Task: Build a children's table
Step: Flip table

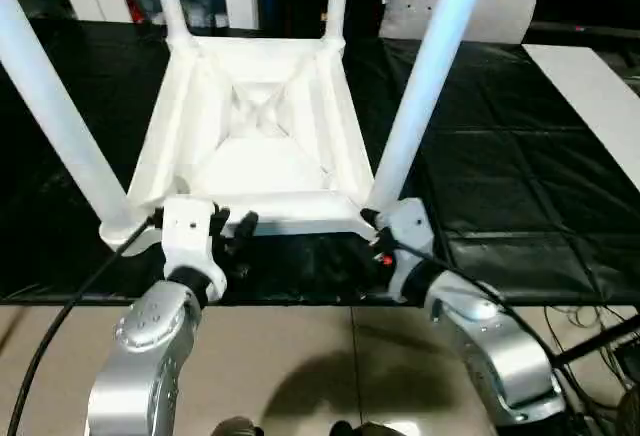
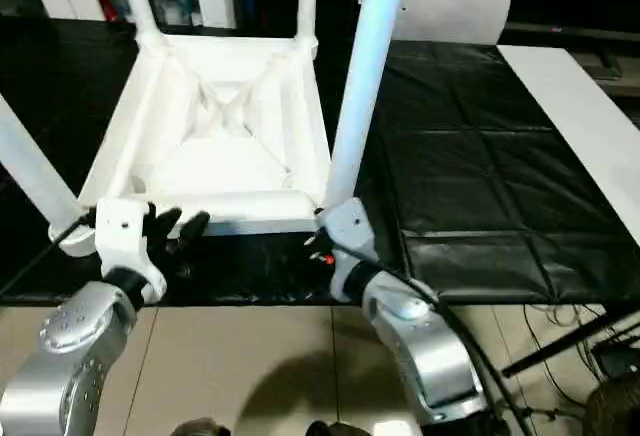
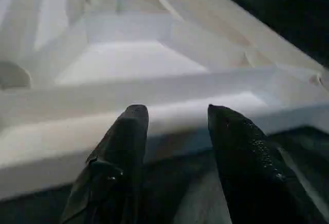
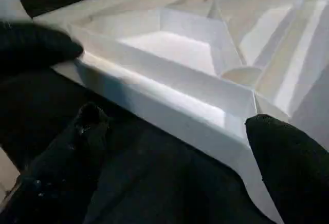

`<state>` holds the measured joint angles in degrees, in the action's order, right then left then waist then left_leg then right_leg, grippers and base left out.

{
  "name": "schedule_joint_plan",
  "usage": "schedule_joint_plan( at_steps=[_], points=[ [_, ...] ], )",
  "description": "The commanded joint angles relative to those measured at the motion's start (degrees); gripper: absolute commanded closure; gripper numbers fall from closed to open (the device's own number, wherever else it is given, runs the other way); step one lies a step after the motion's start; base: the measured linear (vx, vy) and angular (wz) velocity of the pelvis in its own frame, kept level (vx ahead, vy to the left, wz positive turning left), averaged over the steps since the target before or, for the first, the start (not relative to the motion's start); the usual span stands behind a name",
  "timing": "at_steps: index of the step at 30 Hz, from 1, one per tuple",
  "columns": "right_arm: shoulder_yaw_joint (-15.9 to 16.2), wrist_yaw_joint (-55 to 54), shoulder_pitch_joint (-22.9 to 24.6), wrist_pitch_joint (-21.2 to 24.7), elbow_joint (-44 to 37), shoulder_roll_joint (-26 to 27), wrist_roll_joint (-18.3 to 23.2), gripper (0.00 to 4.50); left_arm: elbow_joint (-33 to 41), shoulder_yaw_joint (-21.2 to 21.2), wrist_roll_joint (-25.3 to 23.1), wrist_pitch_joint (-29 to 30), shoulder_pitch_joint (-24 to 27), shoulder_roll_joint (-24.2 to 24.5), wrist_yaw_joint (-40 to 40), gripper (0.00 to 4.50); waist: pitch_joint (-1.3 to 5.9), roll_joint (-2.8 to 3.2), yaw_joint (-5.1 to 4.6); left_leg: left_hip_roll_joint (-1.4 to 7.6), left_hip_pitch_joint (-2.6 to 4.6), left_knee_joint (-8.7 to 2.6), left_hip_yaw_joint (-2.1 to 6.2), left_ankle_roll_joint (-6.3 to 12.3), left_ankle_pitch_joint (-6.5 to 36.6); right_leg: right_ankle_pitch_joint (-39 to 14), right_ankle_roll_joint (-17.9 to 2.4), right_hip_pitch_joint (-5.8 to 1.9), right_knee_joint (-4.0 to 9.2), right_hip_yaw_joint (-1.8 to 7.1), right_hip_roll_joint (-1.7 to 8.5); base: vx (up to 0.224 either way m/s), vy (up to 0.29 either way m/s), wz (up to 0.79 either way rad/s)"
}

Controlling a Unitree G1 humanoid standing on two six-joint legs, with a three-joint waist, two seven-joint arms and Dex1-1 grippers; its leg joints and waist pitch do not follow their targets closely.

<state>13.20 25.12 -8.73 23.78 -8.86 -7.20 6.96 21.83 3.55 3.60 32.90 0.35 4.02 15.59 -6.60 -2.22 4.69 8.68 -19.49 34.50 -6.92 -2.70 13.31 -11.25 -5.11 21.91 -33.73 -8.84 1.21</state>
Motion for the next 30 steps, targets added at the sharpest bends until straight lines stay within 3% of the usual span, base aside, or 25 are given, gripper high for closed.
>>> schedule_joint_plan(
  at_steps=[1, 3, 7, 9, 10, 11, 13, 14, 19, 23, 25, 29, 30],
  points=[
    [0.04, -1.16, -0.87, -2.22, 2.05, 0.53, -0.98, 0.00, 1.30, 0.21, -0.31, 0.77, -0.03, 1.09, -0.35, 2.09, 2.87, 1.04, -0.28, 5.59, -0.52, -4.08, 1.93, 6.16, 3.82, -15.56, 0.42, -3.56, 5.62, 5.39, 8.51, 0.000, 0.000, 0.00],
    [0.75, -1.89, -1.65, -3.45, 3.70, 0.70, -2.14, 0.00, 1.00, 0.44, -0.01, 0.71, -0.24, 2.25, -0.16, 1.95, 3.28, 0.81, -0.26, 5.53, -0.36, -4.07, 1.82, 5.55, 3.92, -15.04, -0.82, -3.80, 5.52, 5.58, 8.76, 0.000, 0.000, 0.00],
    [0.35, -2.53, -3.17, -1.77, 5.25, 1.92, -1.56, 0.00, 1.08, 0.75, -0.47, 2.84, -0.94, 4.68, 0.67, 1.66, 3.33, 1.02, -0.36, 5.85, -0.39, -4.19, 1.84, 5.51, 2.89, -12.26, -2.48, -3.70, 4.96, 5.79, 8.90, 0.000, 0.000, 0.00],
    [-4.08, 1.62, -3.97, -2.41, 5.56, -2.80, 0.92, 0.00, 0.70, -0.16, -0.40, 4.60, -0.97, 7.50, 2.79, 1.42, 3.34, 1.17, -0.19, 5.85, -0.30, -4.10, 1.73, 5.82, 2.41, -10.76, -2.89, -3.66, 4.84, 5.92, 8.92, 0.000, 0.000, 0.00],
    [-5.10, 2.55, -4.12, -2.50, 5.68, -4.08, 1.39, 0.00, 0.67, -0.57, -0.45, 4.92, -0.87, 8.36, 3.56, 1.30, 3.65, 0.78, -0.07, 5.94, -0.17, -4.07, 1.70, 6.03, 2.26, -10.59, -2.64, -3.90, 4.79, 5.92, 8.96, 0.000, 0.000, 0.00],
    [-6.92, 4.19, -4.36, -2.72, 5.94, -6.38, 2.21, 0.00, 0.64, -1.36, -0.55, 5.47, -0.62, 9.97, 4.99, 1.25, 3.83, 0.93, 0.24, 6.03, -0.07, -3.99, 1.65, 6.11, 1.39, -9.68, -2.76, -3.79, 4.50, 6.02, 8.91, 0.000, 0.000, 0.00],
    [-8.08, 5.43, -4.86, -3.12, 5.99, -7.95, 2.97, 0.00, 0.22, -3.22, -1.26, 6.23, -1.17, 14.55, 8.32, 1.20, 4.00, 0.97, 0.60, 5.90, 0.05, -3.86, 1.61, 6.38, 0.64, -8.71, -2.91, -3.77, 4.29, 6.02, 8.95, 0.000, 0.000, 0.00],
    [-8.00, 5.41, -5.02, -3.15, 5.98, -7.91, 2.94, 0.00, -0.11, -3.68, -1.81, 6.28, -1.55, 15.85, 8.82, 1.12, 3.87, 1.06, 0.45, 5.93, -0.28, -4.00, 1.65, 6.79, -0.06, -7.79, -3.76, -3.71, 4.11, 5.97, 8.94, 0.000, 0.000, 0.00],
    [-6.41, 5.45, -5.15, -3.46, 5.45, -7.89, 2.51, 0.00, -6.94, -5.77, -8.02, 6.11, -6.47, 20.76, 5.98, 0.75, 4.16, 1.29, 0.56, 5.29, -0.06, -3.92, 1.31, 6.07, 1.87, -13.95, -2.89, -3.85, 5.21, 5.62, 8.87, 0.000, 0.000, 0.00],
    [-5.90, 5.08, -5.01, -3.41, 4.24, -7.43, 2.79, 0.00, -10.58, -5.16, -8.54, 5.61, -9.42, 21.03, 3.78, 0.41, 3.89, 1.50, 0.52, 5.26, 0.10, -4.11, 1.30, 4.60, 5.22, -18.89, -1.42, -3.85, 6.10, 5.27, 8.80, 0.000, 0.000, 0.00],
    [-6.04, 4.28, -4.91, -2.95, 3.26, -6.27, 2.77, 0.00, -14.24, -3.90, -8.89, 2.47, -11.71, 19.83, 1.31, 0.38, 3.98, 1.63, 0.65, 4.98, 0.45, -4.04, 1.21, 4.18, 6.52, -21.24, -0.73, -3.74, 6.64, 5.07, 8.78, 0.000, 0.000, 0.00],
    [-5.66, 3.55, -6.59, -2.73, 3.59, -5.58, 2.15, 0.00, -20.39, -2.00, -7.99, -2.17, -14.82, 17.47, -1.36, 0.16, 4.69, 1.59, 0.81, 5.56, 0.15, -4.04, 1.60, 4.09, 4.51, -16.99, -0.92, -4.08, 5.90, 5.13, 9.05, 0.000, 0.000, 0.00],
    [-5.42, 3.45, -7.21, -2.69, 3.86, -5.41, 2.00, 0.00, -22.19, -1.62, -7.79, -3.79, -15.62, 17.11, -1.90, 0.16, 4.93, 1.22, 0.81, 5.61, 0.07, -3.99, 1.59, 4.28, 3.97, -16.05, -1.13, -4.18, 5.71, 5.21, 9.07, 0.000, 0.000, 0.00]
  ],
)
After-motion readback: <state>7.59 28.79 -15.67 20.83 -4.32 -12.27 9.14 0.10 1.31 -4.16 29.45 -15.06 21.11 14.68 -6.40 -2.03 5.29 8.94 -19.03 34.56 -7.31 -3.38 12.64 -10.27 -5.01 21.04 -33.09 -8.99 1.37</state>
